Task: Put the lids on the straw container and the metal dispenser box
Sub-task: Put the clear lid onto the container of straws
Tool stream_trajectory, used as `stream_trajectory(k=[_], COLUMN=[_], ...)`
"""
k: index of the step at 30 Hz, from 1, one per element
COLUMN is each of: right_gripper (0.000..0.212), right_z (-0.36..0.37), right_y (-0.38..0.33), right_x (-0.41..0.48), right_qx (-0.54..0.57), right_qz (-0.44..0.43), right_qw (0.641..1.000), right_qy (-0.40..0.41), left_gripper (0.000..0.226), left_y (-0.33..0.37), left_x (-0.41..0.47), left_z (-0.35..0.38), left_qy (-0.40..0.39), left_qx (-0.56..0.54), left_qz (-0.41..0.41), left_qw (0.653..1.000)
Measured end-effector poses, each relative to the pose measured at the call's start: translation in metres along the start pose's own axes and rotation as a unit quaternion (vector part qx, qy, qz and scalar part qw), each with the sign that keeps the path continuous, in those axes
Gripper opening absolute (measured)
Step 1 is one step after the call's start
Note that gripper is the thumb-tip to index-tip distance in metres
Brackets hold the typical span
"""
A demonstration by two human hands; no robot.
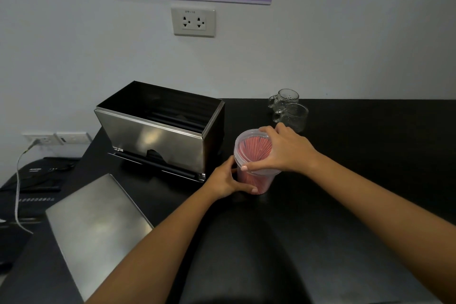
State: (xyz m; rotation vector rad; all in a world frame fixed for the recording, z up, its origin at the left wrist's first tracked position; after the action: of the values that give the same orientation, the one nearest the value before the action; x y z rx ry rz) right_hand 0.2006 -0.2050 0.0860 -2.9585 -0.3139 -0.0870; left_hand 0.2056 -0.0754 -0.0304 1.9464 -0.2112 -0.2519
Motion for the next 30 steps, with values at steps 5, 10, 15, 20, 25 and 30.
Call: stream_trajectory(k=[5,10,15,20,25,30], right_gripper=[0.120,0.104,0.092,0.092,0.098,0.106], right_z=[0.000,-0.005,-0.005,-0.007,-0.008,-0.007], right_y=[0.003,0.005,-0.002,-0.005,-0.009,-0.014], right_x=[0.005,0.015,0.018,0.019,0.016,0.017], right_qx=[0.050,0.105,0.101,0.045,-0.020,-0.072], right_qz=[0.027,0.016,-0.011,-0.015,-0.006,0.019], right_qw=[0.994,0.979,0.975,0.987,0.990,0.987], right_qy=[-0.095,-0.172,-0.197,-0.155,-0.139,-0.140], left_gripper=[0.096,0.096,0.096,0.095,0.094,0.092], left_y=[-0.001,-0.002,-0.001,0.001,0.004,0.002], left_x=[0.000,0.001,0.000,-0.001,-0.003,-0.002], left_z=[0.000,0.000,0.001,0.001,0.001,0.002], left_qy=[0.003,0.009,0.009,0.003,-0.001,-0.002], left_qx=[-0.007,-0.006,-0.012,-0.020,-0.028,-0.030], left_qz=[-0.005,-0.009,-0.009,-0.006,0.000,-0.001], left_qw=[1.000,1.000,1.000,1.000,1.000,1.000])
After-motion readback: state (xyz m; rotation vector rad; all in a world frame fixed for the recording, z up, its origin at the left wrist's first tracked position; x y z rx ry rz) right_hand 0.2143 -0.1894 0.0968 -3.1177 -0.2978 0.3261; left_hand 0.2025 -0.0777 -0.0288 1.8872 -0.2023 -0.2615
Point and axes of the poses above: each hand's wrist, its own x-axis towards the middle knuckle, its own z-axis out of the palm, y = z × x, the point moved 6 cm from there along x, towards the middle knuckle, and after that the axes turned 8 degrees about y, right-handed, at the moved point
